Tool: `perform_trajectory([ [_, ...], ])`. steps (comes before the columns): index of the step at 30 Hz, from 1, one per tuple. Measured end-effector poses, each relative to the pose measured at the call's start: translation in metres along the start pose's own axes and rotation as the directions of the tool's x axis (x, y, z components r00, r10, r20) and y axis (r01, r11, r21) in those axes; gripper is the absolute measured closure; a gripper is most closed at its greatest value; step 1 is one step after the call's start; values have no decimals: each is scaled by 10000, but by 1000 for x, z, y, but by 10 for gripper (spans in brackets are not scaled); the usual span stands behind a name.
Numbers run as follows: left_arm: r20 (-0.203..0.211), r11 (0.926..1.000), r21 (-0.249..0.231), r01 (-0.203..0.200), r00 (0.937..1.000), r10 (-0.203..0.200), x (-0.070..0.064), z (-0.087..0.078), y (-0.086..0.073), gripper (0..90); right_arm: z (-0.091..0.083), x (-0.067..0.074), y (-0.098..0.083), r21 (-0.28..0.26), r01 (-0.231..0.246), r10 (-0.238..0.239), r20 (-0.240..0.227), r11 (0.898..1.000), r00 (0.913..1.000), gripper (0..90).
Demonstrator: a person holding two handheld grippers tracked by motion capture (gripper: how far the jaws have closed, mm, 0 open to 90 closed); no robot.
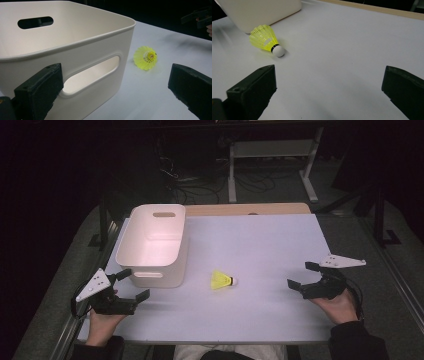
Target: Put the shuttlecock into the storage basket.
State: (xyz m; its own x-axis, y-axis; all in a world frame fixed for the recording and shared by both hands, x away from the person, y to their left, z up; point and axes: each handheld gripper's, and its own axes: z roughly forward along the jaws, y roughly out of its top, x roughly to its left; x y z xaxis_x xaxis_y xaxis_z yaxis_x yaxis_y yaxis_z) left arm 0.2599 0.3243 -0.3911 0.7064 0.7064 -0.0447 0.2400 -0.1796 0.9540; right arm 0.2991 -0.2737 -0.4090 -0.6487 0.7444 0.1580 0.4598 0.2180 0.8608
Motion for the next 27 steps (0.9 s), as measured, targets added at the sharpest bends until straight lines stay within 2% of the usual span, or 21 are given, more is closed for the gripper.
perform_trajectory([
  [8,12,10000,3,8,10000,-8,0,0,0,0,-1,0,0,-23,-2,2,-39,10000,10000,0],
  [27,71,10000,-2,-6,10000,6,-1,0,0,0,-1,3,1,390,-2,8,-140,9992,9999,0],
])
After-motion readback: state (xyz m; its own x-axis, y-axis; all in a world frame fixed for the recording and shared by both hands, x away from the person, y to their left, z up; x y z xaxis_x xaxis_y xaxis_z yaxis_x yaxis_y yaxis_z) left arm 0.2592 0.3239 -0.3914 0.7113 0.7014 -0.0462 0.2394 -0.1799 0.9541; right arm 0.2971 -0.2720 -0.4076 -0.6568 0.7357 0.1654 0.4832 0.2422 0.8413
